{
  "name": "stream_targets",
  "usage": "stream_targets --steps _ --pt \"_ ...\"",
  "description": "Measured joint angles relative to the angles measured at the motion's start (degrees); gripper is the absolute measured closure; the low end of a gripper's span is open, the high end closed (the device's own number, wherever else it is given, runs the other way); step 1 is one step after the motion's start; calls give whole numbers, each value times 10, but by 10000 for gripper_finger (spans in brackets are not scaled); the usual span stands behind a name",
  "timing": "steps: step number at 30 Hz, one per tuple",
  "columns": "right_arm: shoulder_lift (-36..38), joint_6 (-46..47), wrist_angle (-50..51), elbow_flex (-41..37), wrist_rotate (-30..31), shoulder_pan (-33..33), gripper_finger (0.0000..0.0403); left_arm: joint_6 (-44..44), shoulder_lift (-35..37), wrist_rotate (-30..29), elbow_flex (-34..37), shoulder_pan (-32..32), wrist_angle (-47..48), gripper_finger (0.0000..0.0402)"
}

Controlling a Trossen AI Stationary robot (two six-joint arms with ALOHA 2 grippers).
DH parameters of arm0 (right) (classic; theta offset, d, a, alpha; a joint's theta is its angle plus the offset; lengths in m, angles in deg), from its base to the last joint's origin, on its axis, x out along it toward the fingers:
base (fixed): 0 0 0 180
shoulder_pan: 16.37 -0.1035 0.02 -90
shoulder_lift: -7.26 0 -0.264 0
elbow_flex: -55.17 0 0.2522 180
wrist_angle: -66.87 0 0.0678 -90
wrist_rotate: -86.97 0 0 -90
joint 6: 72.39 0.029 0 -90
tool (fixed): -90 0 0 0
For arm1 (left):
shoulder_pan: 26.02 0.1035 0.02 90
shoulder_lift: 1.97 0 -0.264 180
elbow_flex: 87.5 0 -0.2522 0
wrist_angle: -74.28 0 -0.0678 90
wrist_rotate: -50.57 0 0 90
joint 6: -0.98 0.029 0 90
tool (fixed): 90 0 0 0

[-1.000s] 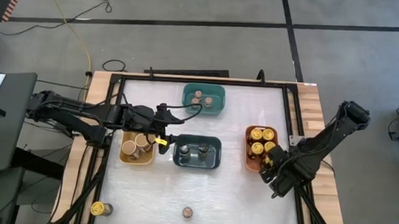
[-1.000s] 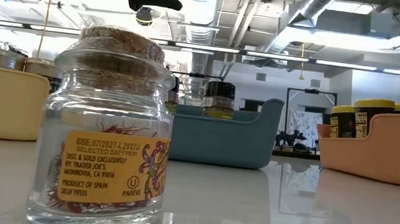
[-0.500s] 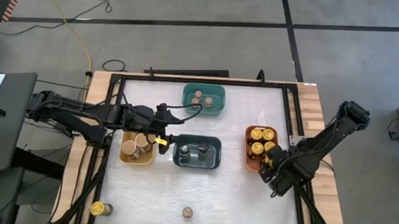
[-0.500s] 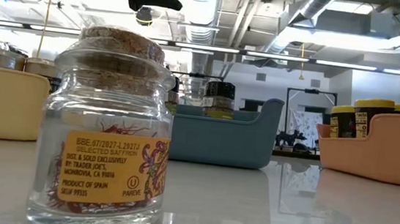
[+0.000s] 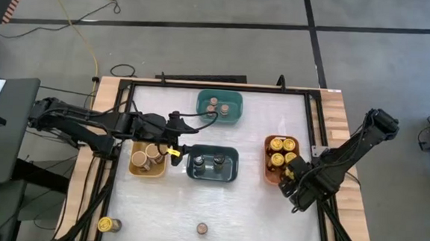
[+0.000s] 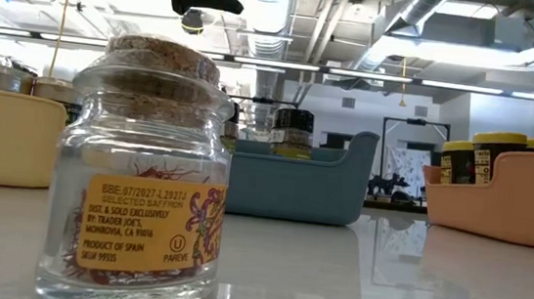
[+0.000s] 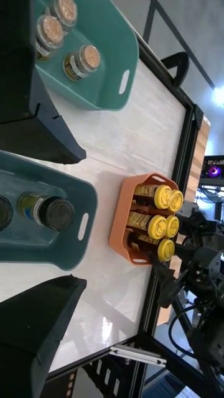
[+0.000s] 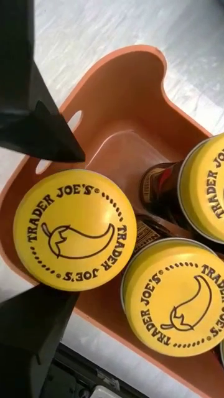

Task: Sort spices by type
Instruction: Put the yellow seasoning bottle into the orange bin, then put the brown seasoning bottle into the green bin

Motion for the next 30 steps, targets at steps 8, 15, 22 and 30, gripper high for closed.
stream_targets --steps 8,15,22,30 --pt "2 3 3 0 -1 0 9 0 0 0 0 0 0 104" --pt "35 0 41 36 -3 1 25 0 0 0 0 0 1 104" --pt "79 -9 70 74 0 -1 26 0 0 0 0 0 3 104" --pt "102 -60 29 74 29 1 26 0 0 0 0 0 3 104"
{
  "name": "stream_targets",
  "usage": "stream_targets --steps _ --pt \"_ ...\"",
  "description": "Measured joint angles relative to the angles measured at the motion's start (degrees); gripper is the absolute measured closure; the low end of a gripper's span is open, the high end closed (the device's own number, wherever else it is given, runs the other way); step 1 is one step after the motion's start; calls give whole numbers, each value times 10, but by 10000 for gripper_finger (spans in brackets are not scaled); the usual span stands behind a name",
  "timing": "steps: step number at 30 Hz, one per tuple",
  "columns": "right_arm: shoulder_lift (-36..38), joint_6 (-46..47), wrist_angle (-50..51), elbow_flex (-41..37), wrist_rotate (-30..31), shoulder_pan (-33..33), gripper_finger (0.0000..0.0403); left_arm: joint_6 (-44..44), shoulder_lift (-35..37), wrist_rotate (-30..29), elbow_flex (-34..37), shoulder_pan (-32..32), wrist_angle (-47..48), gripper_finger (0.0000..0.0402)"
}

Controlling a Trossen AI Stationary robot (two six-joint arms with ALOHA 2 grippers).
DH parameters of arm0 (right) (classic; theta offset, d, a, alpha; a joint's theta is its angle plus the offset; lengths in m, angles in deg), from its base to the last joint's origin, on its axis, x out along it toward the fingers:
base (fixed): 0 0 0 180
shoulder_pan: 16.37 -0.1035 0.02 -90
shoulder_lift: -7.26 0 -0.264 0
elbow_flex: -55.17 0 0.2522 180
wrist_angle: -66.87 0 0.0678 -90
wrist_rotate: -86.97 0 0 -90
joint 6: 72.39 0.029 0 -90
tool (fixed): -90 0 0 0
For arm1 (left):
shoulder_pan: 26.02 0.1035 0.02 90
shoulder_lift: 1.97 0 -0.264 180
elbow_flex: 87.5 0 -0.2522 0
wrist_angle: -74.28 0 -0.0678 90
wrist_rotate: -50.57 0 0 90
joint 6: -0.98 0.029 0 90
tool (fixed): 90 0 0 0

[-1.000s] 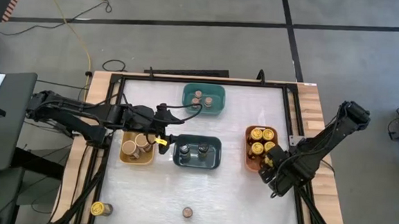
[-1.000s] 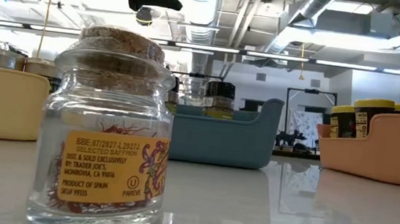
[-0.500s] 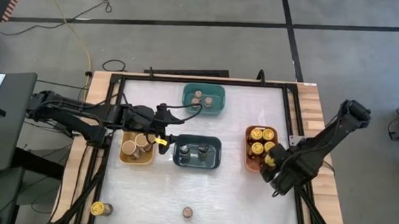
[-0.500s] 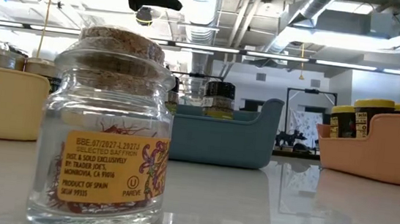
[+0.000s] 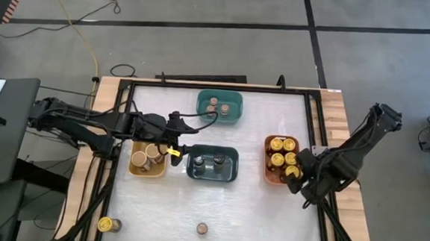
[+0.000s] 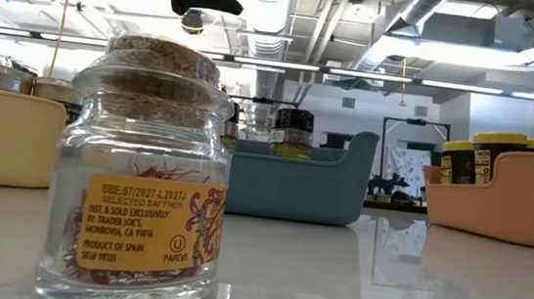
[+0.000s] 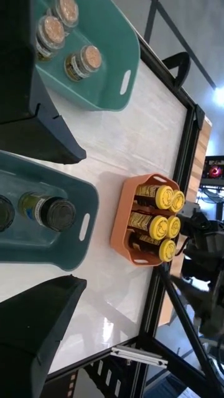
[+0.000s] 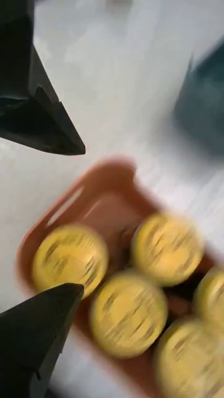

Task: Sort spices by type
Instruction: Put the brown seasoning bottle into the green bin

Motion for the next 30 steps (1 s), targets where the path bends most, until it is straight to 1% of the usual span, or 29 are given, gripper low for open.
stream_targets --steps 2,4,6,8,12,15,19,21,24,28,30 --pt "6 -46 -41 0 33 5 26 0 0 0 0 0 0 104" --pt "12 -111 -94 0 72 12 26 0 0 0 0 0 0 104" --pt "18 -202 -153 0 102 26 26 0 0 0 0 0 0 104" --pt "19 -306 -214 0 106 50 26 0 0 0 0 0 0 104" --pt "5 -534 -327 0 62 104 26 0 0 0 0 0 0 104" --pt "-22 -689 -399 0 4 139 26 0 0 0 0 0 0 104" --pt "-77 -835 -451 0 -76 165 26 0 0 0 0 0 0 104" --pt "-110 -882 -466 0 -102 168 26 0 0 0 0 0 0 104" --pt "-156 -911 -496 0 -118 164 26 0 0 0 0 0 0 104" --pt "-214 -906 -554 0 -134 161 26 0 0 0 0 0 3 104" --pt "-243 -880 -583 7 -134 161 26 0 0 0 0 0 5 104"
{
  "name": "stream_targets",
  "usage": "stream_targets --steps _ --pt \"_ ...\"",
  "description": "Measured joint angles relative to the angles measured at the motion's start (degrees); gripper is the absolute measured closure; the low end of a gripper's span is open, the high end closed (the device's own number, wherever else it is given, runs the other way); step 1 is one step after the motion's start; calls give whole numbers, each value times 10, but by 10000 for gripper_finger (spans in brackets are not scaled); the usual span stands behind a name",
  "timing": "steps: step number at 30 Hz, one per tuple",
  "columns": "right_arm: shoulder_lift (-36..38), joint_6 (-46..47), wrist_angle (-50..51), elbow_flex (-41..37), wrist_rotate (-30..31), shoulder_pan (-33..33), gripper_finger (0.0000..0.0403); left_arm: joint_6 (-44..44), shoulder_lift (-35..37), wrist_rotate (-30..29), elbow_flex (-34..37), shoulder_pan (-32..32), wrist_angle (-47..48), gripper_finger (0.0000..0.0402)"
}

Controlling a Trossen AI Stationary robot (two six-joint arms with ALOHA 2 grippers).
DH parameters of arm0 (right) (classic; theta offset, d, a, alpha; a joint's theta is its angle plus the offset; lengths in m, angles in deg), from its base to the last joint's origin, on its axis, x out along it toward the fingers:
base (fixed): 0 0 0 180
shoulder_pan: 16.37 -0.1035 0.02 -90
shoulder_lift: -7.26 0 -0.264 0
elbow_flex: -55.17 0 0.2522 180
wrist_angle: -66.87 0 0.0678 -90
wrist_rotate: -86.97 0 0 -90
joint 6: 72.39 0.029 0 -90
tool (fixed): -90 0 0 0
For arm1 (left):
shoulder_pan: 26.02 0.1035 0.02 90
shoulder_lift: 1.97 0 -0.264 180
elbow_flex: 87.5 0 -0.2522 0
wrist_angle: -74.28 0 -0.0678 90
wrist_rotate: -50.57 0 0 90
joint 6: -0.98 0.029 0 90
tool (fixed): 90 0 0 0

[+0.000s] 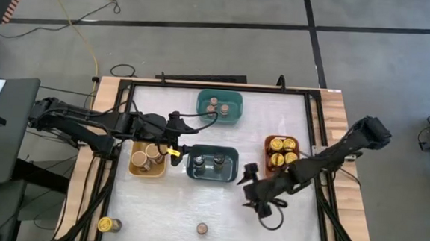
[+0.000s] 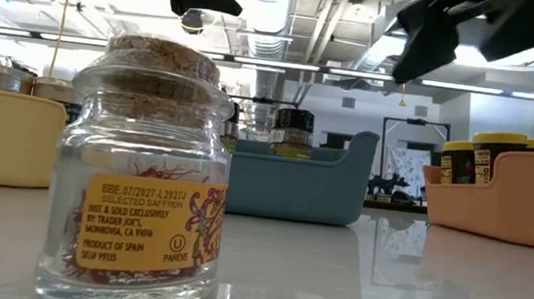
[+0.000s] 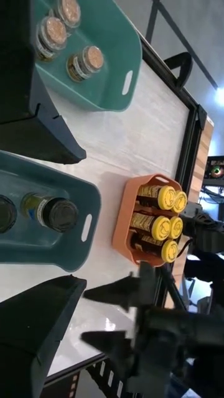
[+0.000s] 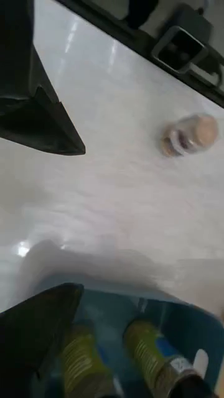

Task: Sort spices by type
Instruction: Put the brown seasoning bottle into the green bin

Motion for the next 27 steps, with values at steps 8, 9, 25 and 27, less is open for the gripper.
stream_targets --steps 8,9,25,27 --pt "-152 10 52 166 0 0 26 0 0 0 0 0 14 104" --pt "-170 11 66 190 0 2 26 0 0 0 0 0 18 104" --pt "-327 76 137 390 -32 12 26 75 20 3 1 -37 111 104" --pt "-336 77 143 406 -46 9 26 74 29 1 1 -50 121 104"
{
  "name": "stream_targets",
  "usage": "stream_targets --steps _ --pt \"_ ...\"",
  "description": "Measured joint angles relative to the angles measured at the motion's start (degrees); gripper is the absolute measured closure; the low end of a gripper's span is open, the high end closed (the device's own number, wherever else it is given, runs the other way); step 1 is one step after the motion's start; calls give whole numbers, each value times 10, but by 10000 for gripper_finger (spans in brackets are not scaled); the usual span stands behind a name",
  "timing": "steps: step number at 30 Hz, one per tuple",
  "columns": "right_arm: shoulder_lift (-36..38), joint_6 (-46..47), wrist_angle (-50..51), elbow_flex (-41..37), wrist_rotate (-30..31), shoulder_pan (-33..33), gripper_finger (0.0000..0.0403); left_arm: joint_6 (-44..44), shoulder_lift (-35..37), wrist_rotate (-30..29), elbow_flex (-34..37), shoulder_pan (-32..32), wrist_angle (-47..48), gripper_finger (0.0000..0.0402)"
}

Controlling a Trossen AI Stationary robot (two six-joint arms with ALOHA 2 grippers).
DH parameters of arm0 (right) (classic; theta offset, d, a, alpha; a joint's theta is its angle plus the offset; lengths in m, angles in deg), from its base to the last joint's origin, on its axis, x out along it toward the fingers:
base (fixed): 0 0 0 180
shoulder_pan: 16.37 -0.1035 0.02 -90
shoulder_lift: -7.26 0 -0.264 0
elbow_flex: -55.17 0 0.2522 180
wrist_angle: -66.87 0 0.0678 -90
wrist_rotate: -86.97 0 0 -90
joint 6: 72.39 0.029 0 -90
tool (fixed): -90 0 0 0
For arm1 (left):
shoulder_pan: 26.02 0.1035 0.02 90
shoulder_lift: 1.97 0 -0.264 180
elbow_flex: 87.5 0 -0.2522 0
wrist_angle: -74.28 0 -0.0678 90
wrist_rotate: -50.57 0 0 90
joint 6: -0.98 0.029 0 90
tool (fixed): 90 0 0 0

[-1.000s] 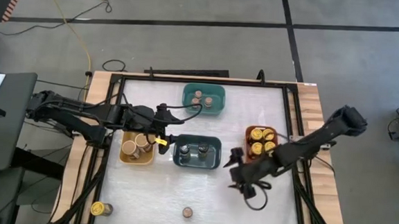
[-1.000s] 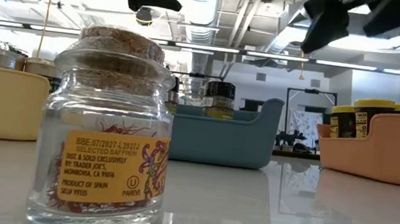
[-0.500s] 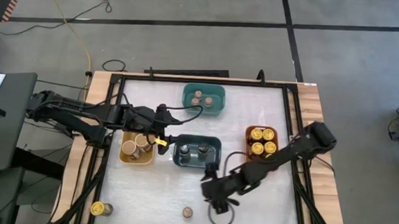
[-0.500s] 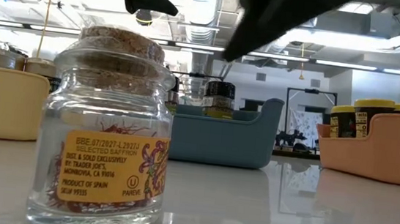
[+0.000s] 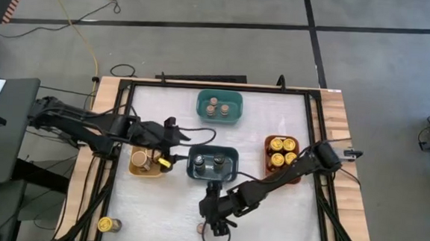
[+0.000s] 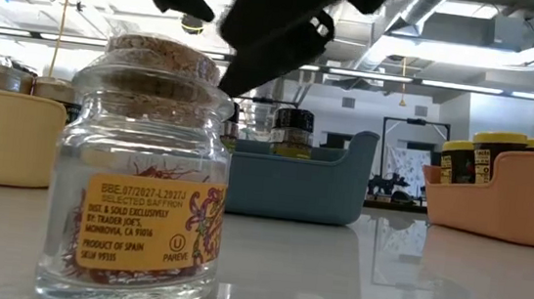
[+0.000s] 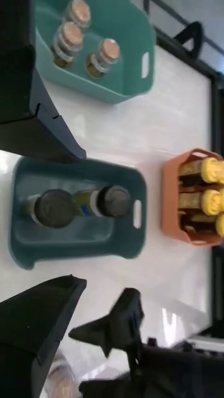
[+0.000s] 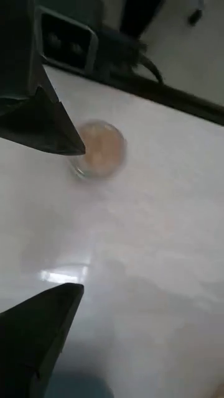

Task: Sort spices by type
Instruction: Put the brown seasoning bottle into the green bin

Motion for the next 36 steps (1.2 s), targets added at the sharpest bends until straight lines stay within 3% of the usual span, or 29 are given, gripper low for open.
stream_targets --steps 10,20,29,36 --pt "-10 28 27 14 -20 -21 26 -32 70 -42 42 -54 4 104" --pt "-43 32 -48 15 -15 -33 26 -85 136 -54 94 -98 8 104" --pt "-65 30 -78 14 -13 -35 26 -94 150 -67 99 -109 12 104" --pt "-65 28 -84 13 -12 -33 78 -90 150 -68 99 -109 14 104"
